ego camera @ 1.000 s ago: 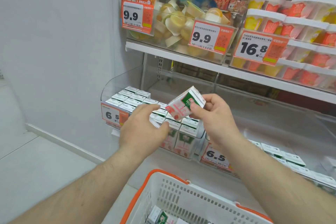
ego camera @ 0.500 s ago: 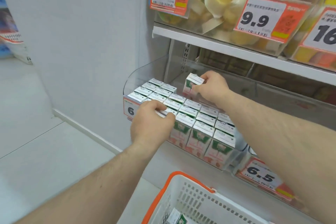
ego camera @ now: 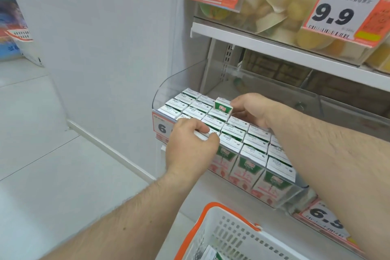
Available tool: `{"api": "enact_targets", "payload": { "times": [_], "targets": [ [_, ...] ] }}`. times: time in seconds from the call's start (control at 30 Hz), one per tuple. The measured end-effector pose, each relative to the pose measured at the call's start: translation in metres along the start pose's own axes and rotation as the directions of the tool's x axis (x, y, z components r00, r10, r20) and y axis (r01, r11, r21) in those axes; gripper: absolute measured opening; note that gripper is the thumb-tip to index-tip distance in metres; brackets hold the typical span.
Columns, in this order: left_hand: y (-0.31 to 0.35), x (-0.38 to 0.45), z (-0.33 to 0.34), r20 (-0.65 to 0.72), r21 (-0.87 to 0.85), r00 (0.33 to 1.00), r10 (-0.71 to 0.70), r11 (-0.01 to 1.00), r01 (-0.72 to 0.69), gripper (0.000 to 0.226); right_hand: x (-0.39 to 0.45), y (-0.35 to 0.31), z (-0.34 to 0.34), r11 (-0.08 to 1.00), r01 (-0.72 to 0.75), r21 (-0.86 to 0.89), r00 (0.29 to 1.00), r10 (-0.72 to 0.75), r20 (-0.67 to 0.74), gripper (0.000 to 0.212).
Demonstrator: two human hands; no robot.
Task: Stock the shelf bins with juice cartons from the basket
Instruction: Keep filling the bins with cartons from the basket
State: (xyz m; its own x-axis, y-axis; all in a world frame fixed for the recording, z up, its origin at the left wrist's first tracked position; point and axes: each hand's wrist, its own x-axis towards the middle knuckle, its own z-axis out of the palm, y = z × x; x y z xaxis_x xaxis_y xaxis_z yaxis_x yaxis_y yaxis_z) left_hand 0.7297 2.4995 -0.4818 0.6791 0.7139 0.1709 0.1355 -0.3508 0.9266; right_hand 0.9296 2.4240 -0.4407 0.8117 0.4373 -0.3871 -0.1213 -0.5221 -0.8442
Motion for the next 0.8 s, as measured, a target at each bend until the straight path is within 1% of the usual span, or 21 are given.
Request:
{"api": "enact_targets", "payload": {
  "times": [0.07, 0.17, 0.27, 0.33, 0.43, 0.5, 0.57, 0.63, 0.7, 0.73, 0.8],
  "targets": [
    [0.000, 0.001, -0.001, 0.008, -0.030, 1.000, -0.005, 1.000, 0.005, 0.009, 0.003, 0.001, 0.001, 0.999, 0.003, -0.046, 1.000, -0.002, 0.007, 0.021],
    [0.002, 0.002, -0.004, 0.024, -0.121, 0.999, -0.047, 0.991, 0.050, 0.008, 0.006, 0.003, 0.000, 0.988, 0.009, -0.156, 1.000, -0.009, 0.001, 0.013],
    [0.006, 0.002, -0.010, 0.010, -0.249, 0.996, -0.086, 0.965, 0.085, 0.006, 0.008, 0.005, 0.000, 0.980, 0.020, -0.199, 1.000, -0.021, -0.001, 0.009],
    [0.012, 0.001, -0.014, 0.017, -0.374, 0.994, -0.108, 0.922, 0.106, 0.013, 0.009, 0.005, 0.000, 0.963, 0.040, -0.266, 0.999, -0.045, -0.012, 0.008],
    [0.026, -0.001, -0.020, 0.156, -0.549, 0.960, -0.231, 0.788, 0.279, 0.017, 0.005, 0.003, 0.000, 0.939, 0.060, -0.340, 0.996, -0.076, -0.036, 0.007],
    [0.031, -0.004, -0.022, 0.279, -0.565, 0.917, -0.286, 0.723, 0.398, 0.026, 0.000, 0.000, 0.000, 0.912, 0.076, -0.403, 0.993, -0.105, -0.051, 0.008],
    [0.036, -0.008, -0.023, 0.356, -0.588, 0.883, -0.305, 0.662, 0.465, 0.029, -0.009, -0.003, -0.001, 0.867, 0.086, -0.491, 0.989, -0.134, -0.063, 0.014],
    [0.040, -0.011, -0.025, 0.386, -0.629, 0.870, -0.306, 0.602, 0.491, 0.026, -0.023, -0.006, 0.001, 0.802, 0.113, -0.587, 0.978, -0.195, -0.078, 0.027],
    [0.039, -0.010, -0.025, 0.401, -0.672, 0.871, -0.285, 0.554, 0.491, 0.028, -0.040, -0.011, 0.004, 0.774, 0.163, -0.611, 0.930, -0.327, -0.166, 0.035],
    [0.038, -0.011, -0.026, 0.412, -0.682, 0.872, -0.266, 0.544, 0.488, 0.030, -0.052, -0.014, 0.005, 0.789, 0.210, -0.577, 0.888, -0.401, -0.224, 0.034],
    [0.040, -0.015, -0.027, 0.440, -0.679, 0.872, -0.217, 0.555, 0.481, 0.040, -0.083, -0.014, 0.007, 0.805, 0.351, -0.478, 0.786, -0.530, -0.317, 0.023]
  ]
}}
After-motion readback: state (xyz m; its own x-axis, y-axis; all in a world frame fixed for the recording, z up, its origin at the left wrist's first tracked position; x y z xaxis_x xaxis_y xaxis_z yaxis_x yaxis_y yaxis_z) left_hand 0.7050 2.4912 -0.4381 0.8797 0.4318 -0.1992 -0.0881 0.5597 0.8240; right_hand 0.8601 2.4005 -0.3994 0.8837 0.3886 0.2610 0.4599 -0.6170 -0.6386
